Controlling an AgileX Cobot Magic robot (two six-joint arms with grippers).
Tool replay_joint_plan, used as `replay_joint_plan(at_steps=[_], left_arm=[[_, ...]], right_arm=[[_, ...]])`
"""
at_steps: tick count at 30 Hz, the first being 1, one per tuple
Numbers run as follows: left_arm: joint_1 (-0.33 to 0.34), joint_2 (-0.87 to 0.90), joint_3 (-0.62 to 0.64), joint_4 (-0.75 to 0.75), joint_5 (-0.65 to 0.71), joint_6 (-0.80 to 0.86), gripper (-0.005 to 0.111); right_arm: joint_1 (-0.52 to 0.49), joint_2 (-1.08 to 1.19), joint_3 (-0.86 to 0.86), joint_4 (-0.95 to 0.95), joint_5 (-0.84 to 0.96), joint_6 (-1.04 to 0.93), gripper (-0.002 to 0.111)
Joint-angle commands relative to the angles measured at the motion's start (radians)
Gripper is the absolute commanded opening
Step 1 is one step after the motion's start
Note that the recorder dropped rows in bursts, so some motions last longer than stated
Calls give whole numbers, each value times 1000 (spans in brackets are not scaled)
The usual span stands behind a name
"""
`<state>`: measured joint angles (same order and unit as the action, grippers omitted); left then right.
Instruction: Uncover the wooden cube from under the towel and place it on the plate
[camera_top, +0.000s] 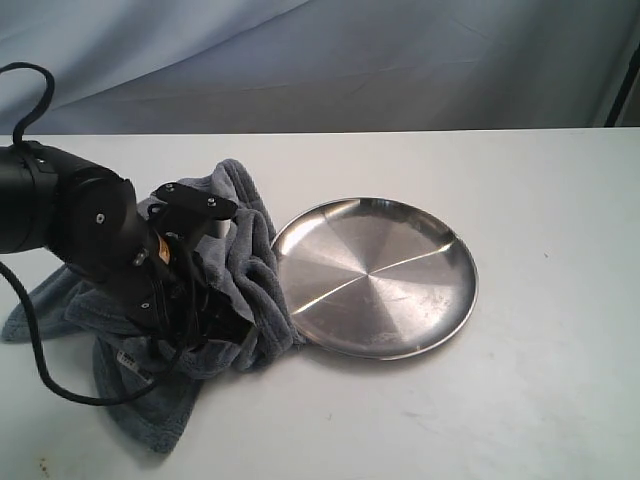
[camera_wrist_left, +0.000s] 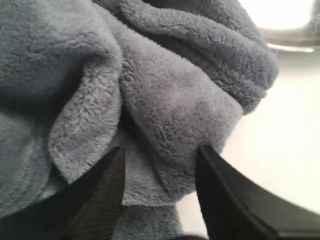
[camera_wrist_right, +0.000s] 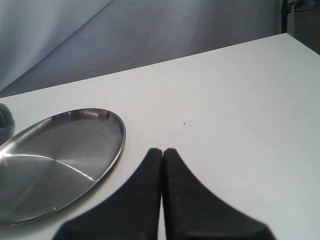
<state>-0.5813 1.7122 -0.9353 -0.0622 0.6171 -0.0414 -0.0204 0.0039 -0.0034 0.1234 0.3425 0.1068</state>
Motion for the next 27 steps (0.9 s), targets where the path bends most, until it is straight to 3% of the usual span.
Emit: replay_joint_plan(at_steps=[1,6,13,19,22,27], left_arm=[[-6,-11,4,-135,17,120,58],[-6,-9,4,-216,-1,274,78],[-6,49,4,-216,-98,384,79],[-6,108,4,-216,-101,418,79],[-6,131,4,-216,-105,420,75],[-6,151,4,-216,-124,420,51]], right_arm=[[-3,-4,3,-15,-2,-1,0],[-3,-4,3,-15,-2,-1,0],[-3,-4,3,-15,-2,-1,0],[-3,-4,3,-15,-2,-1,0],[-3,-4,3,-15,-2,-1,0],[-3,-4,3,-15,-2,-1,0]])
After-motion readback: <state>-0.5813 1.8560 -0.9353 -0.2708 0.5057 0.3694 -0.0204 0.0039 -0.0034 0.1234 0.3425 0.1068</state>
